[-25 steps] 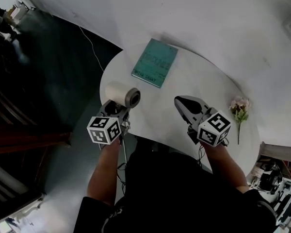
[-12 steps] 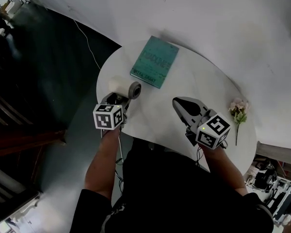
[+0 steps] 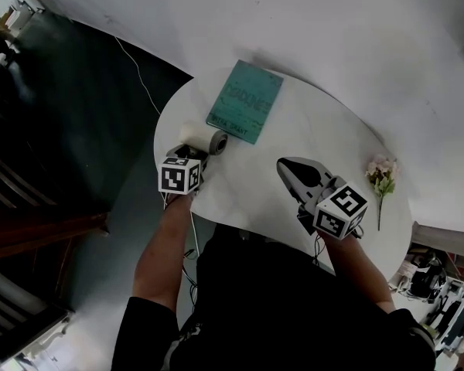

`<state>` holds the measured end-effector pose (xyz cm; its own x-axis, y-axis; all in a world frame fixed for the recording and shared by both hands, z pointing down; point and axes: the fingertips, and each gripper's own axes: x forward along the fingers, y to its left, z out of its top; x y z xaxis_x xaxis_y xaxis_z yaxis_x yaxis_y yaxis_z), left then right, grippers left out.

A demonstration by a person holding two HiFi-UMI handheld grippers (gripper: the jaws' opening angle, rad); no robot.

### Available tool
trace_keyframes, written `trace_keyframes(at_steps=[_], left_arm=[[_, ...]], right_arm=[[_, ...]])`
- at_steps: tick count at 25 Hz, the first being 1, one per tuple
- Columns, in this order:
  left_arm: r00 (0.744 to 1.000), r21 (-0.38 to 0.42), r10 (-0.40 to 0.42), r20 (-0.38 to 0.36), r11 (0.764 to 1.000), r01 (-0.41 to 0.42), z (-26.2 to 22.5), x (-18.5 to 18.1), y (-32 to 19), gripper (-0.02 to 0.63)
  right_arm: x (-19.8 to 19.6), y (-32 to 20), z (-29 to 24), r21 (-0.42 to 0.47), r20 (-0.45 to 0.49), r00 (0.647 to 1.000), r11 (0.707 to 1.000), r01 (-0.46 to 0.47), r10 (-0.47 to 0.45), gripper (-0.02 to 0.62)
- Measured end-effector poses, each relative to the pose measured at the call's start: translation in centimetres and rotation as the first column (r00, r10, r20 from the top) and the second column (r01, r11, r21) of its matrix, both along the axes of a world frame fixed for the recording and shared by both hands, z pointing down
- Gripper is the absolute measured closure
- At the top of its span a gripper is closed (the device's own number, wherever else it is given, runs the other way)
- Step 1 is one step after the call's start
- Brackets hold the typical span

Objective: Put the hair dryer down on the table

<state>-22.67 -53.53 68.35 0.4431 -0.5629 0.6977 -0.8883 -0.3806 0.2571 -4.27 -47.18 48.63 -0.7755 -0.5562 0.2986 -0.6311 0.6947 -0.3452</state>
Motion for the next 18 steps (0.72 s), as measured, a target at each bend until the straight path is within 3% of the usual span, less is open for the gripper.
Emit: trace_keyframes(at_steps=[10, 18], left_arm=[[0.997, -0.075, 0.023, 0.074, 0.997, -0.018, 2.7, 0.0, -0.5, 0.371], [0.995, -0.101, 0.039, 0.092, 0.994, -0.029, 3.5, 0.3, -1.0, 0.370]], right_arm=[[1.4, -0.1, 0.5, -0.017, -0.002, 0.999, 0.999, -0.040, 0.040, 0.589], [2.4, -0.1, 0.6, -0.028, -0.005, 0.998, 0.997, -0.066, 0.066, 0.589]])
